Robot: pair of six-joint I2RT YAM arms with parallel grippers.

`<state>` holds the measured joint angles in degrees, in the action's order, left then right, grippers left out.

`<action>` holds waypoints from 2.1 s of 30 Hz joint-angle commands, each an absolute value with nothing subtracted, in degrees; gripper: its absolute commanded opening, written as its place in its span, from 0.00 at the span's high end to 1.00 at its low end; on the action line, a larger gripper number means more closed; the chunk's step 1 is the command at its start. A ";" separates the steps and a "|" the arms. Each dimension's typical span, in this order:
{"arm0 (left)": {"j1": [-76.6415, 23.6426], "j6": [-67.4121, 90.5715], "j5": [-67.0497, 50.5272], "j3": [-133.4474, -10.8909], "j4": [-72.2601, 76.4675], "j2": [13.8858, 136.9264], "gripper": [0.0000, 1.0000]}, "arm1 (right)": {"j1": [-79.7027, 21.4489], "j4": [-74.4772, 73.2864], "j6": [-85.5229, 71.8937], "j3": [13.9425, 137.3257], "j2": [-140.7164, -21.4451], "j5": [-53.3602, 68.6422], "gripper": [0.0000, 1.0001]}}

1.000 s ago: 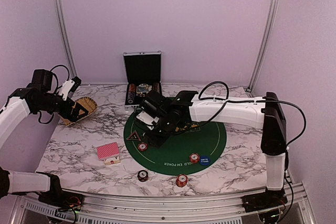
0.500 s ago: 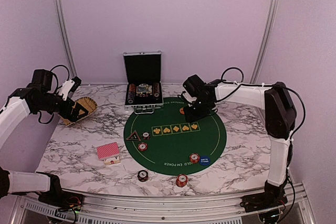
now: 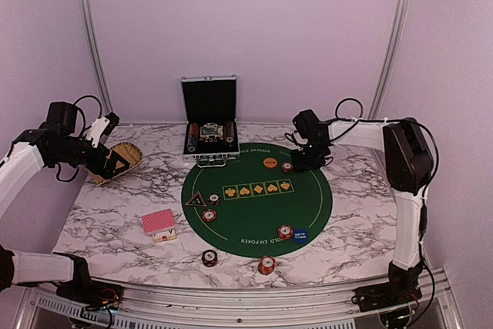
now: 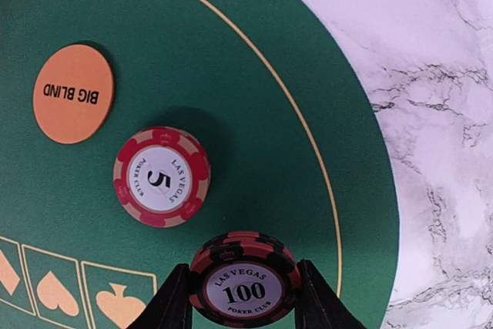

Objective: Distribute texas hold em gaming equipment

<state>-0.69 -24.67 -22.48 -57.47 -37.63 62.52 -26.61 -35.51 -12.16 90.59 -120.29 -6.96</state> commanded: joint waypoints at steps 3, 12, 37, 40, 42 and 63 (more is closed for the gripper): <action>-0.42 -25.14 -22.52 -57.83 -38.85 61.53 0.01 | -25.79 -32.81 -12.56 90.96 -122.85 -8.08 0.90; -0.42 -25.22 -22.51 -57.83 -38.91 61.79 0.01 | -23.71 -31.33 -12.97 92.07 -125.00 -7.36 0.90; -0.40 -25.36 -22.77 -57.57 -38.90 62.00 0.01 | -24.13 -33.87 -12.04 94.34 -117.43 -6.84 0.40; -0.44 -25.36 -22.98 -57.58 -38.86 61.98 0.01 | -27.17 -35.11 -11.05 93.85 -113.46 -8.02 0.40; -0.43 -25.23 -23.08 -57.57 -38.85 61.82 0.01 | -30.97 -36.38 -10.59 93.37 -110.97 -8.97 0.40; -0.42 -25.23 -23.03 -57.65 -39.17 62.08 0.01 | -71.65 -45.48 -8.71 96.72 -116.16 3.77 0.14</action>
<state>-0.69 -24.88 -22.48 -57.47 -37.63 62.52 -69.69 -43.53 -10.24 92.95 -113.34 0.56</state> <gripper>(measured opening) 0.989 0.848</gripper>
